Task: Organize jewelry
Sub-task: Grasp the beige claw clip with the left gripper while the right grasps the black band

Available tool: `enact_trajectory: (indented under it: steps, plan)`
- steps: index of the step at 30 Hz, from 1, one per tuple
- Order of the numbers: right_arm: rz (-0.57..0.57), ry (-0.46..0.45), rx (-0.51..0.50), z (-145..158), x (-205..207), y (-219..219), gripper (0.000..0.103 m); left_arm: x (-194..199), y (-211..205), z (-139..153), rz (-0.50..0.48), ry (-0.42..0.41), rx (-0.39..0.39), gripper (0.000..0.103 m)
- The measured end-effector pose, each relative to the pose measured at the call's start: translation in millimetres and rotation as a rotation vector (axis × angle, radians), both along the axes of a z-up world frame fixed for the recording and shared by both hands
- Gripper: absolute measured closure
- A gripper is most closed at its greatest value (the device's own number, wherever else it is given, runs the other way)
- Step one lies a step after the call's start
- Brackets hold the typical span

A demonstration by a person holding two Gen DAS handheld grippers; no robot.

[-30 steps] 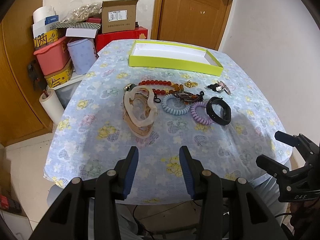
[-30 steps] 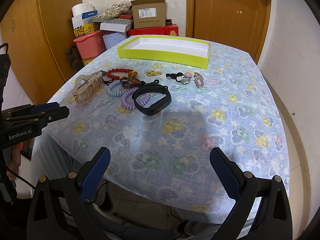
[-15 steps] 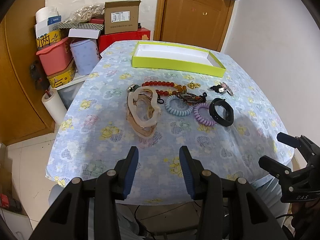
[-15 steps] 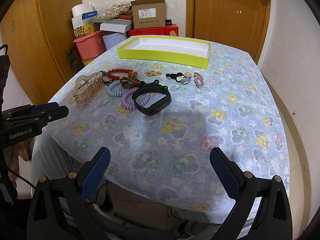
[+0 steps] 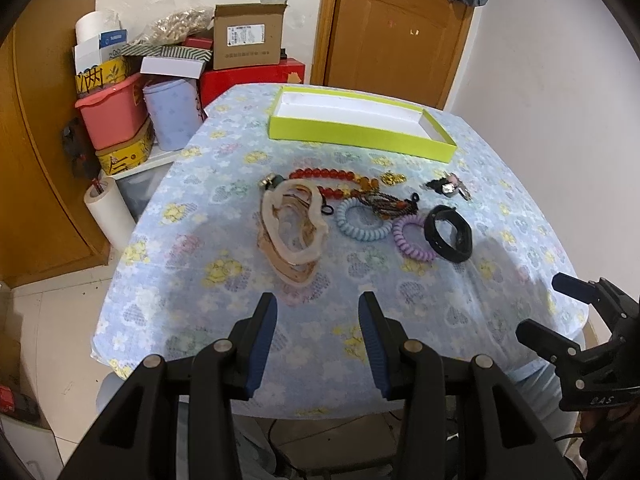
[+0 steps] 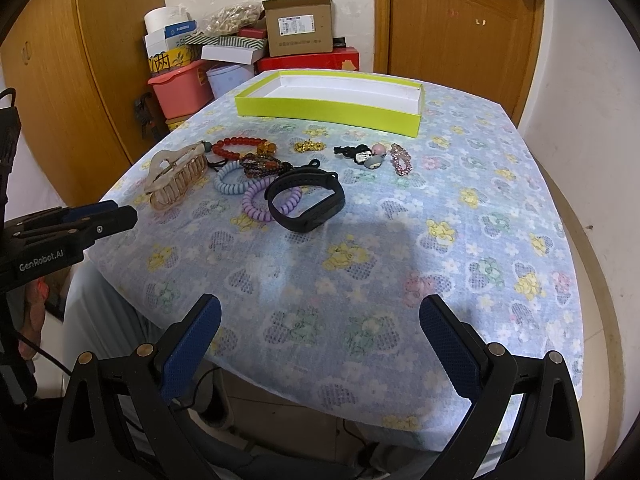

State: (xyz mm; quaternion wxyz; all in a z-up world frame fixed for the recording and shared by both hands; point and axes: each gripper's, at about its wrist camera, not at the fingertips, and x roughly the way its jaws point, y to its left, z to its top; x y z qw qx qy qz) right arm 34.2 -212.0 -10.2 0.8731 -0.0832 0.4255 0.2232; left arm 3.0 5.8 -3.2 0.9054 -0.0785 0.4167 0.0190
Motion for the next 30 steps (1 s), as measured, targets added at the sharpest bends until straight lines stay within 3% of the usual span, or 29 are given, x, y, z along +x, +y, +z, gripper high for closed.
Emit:
enact_trajectory:
  steps: [12, 17, 30]
  plan:
    - [0.008, -0.018, 0.007, 4.2, 16.5, 2.9, 0.003, 17.8, 36.1, 4.6, 0.104, -0.026, -0.033, 0.059]
    - [0.010, -0.014, 0.004, 2.6, 26.0, 5.5, 0.003, 28.5, 30.5, 2.3, 0.062, -0.027, -0.042, 0.044]
    - [-0.002, -0.002, 0.017, -0.6, 51.8, 8.4, 0.003, 68.4, 17.1, -17.0, 0.010, 0.022, 0.019, 0.043]
